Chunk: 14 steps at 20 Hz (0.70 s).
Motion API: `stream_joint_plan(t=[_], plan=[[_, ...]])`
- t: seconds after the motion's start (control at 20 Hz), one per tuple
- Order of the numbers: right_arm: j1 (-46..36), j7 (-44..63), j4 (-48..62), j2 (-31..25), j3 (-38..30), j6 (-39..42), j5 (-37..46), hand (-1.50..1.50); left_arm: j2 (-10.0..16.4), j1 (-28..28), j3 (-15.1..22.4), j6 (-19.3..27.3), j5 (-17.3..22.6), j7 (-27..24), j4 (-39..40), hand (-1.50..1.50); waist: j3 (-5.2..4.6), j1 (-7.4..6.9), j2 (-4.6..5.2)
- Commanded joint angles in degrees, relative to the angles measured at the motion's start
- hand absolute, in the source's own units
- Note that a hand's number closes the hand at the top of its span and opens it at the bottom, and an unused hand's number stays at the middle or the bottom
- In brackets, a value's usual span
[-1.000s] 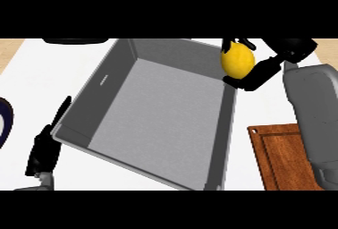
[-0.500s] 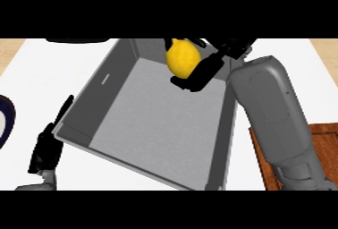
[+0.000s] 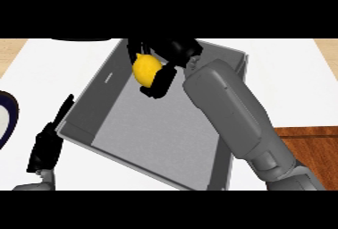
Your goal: Pick the lemon from the cutting board and place it in the cardboard box
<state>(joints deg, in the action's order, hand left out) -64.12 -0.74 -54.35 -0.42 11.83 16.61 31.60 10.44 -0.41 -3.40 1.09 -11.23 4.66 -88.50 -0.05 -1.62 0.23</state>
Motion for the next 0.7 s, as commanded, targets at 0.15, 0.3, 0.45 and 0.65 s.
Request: stream_joint_plan(t=[0.15,0.3,0.45,0.65], plan=[[-1.0,3.29,12.56,0.41,11.24,-10.44,-8.86,-1.5,-0.92,0.27,1.53,-0.24,-0.97,-1.66,0.04,0.0,-0.02,-1.97,0.3],[-3.15,2.47,14.46,0.41,13.18,-11.66,-12.03,-1.5,0.63,-3.49,-1.4,-0.85,0.06,-1.91,4.73,0.0,0.0,-0.57,0.17],[-5.74,-0.72,19.79,0.42,14.0,-14.27,-16.99,-1.5,-1.69,-0.71,2.07,0.92,-2.31,0.2,-1.07,0.0,0.01,-2.09,0.46],[-2.7,-1.71,17.6,0.42,13.2,-19.99,-24.85,-1.5,-1.01,-2.32,0.97,-0.93,-0.59,-1.2,2.35,0.0,0.0,-2.38,0.59]])
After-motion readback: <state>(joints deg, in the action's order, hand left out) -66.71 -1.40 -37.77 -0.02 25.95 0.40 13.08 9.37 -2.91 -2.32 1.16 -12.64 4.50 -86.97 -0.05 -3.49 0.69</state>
